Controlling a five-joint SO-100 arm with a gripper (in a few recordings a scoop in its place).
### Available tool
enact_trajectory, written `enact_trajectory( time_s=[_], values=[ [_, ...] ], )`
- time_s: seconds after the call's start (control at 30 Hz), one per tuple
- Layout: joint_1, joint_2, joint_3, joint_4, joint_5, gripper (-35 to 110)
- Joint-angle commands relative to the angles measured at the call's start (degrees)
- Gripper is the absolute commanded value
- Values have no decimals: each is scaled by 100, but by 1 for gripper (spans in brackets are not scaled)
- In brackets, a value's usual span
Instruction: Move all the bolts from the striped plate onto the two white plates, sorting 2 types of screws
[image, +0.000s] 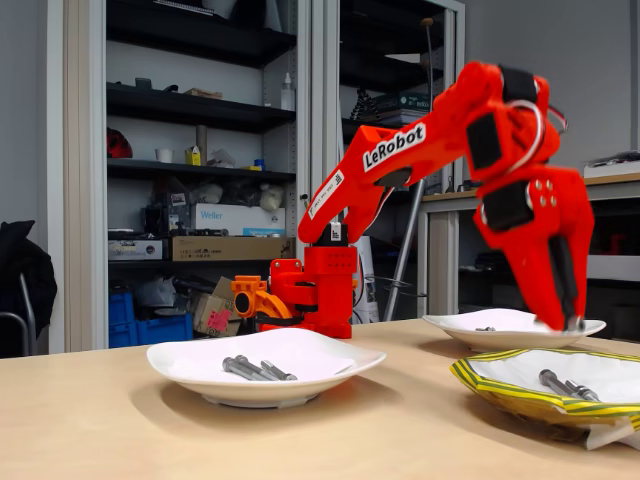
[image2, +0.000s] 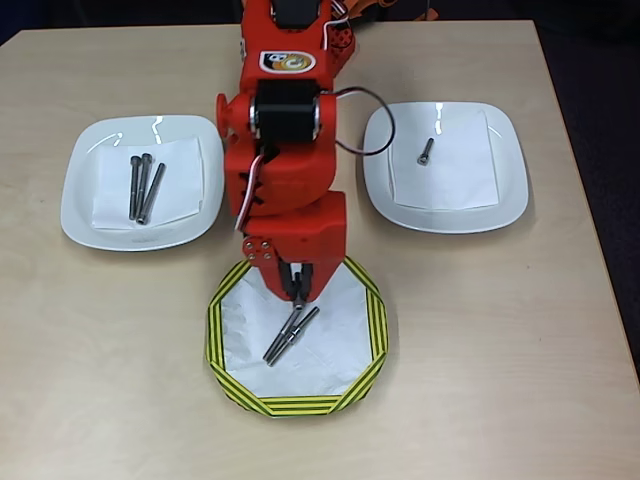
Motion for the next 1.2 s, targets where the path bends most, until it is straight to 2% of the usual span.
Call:
enact_trajectory(
  time_s=[0.0, 0.13, 0.3, 0.53, 0.7, 0.9, 1.03, 1.17],
  values=[
    [-598, 1099, 633, 176, 932, 0],
    [-1354, 2285, 2417, -369, 1494, 0],
    [-2206, 3419, 4544, -1345, 703, 0],
    [-3261, 5256, 7620, -2663, 958, 0],
    [-3841, 6337, 8684, -2646, 1415, 0],
    [-4131, 7119, 9527, -2637, 1477, 0],
    [-4113, 7313, 9993, -3138, 1107, 13],
    [-4104, 7260, 10072, -3454, 1063, 15]
  ],
)
